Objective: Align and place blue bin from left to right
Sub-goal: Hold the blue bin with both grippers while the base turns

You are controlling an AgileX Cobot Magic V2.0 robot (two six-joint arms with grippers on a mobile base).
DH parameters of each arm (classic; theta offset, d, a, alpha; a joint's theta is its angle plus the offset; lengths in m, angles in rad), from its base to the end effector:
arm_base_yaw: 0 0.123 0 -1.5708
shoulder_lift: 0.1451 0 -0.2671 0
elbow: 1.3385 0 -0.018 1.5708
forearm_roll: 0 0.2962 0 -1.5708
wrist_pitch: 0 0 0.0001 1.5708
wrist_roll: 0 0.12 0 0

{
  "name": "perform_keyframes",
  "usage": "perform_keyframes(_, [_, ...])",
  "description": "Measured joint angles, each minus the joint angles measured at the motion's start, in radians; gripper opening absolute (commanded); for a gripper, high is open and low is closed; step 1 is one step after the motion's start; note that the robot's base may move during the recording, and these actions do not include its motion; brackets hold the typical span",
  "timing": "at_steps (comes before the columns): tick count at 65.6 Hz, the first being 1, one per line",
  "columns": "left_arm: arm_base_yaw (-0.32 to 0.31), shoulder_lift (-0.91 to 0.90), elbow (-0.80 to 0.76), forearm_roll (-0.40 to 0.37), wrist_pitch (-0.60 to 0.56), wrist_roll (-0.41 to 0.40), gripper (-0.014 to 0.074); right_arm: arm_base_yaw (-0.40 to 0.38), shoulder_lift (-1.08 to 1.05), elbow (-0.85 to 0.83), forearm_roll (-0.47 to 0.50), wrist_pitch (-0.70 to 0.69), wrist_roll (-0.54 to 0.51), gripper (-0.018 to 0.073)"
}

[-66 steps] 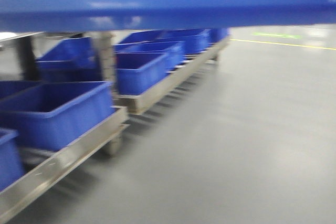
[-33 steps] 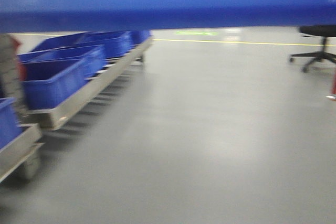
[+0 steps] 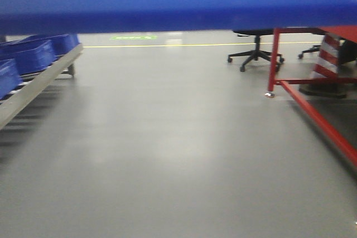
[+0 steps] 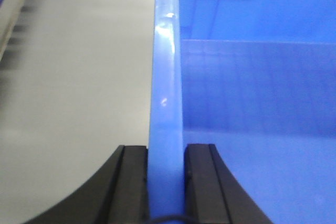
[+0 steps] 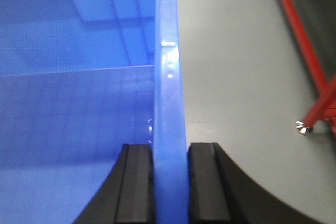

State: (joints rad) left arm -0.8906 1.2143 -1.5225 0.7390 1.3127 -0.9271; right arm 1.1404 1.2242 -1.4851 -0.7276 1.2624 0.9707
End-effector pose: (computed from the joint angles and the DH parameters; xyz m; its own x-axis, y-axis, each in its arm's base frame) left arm 0.2316 -0.1620 0.4475 -0.5583 -0.0859 -0.8252 -0.0585 0.9962 -0.0641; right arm 0.1868 0.2247 0.4348 -0.5712 -0.0403 -0.8198 -0.1994 0.9757 0.0910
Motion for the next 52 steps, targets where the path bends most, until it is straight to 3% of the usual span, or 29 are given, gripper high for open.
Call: perform_keyframes(52, [0.0,0.0,0.0,0.0,0.0,0.0,-0.0111,0.0,0.0,0.0,0.0,0.0,0.0,-0.0079])
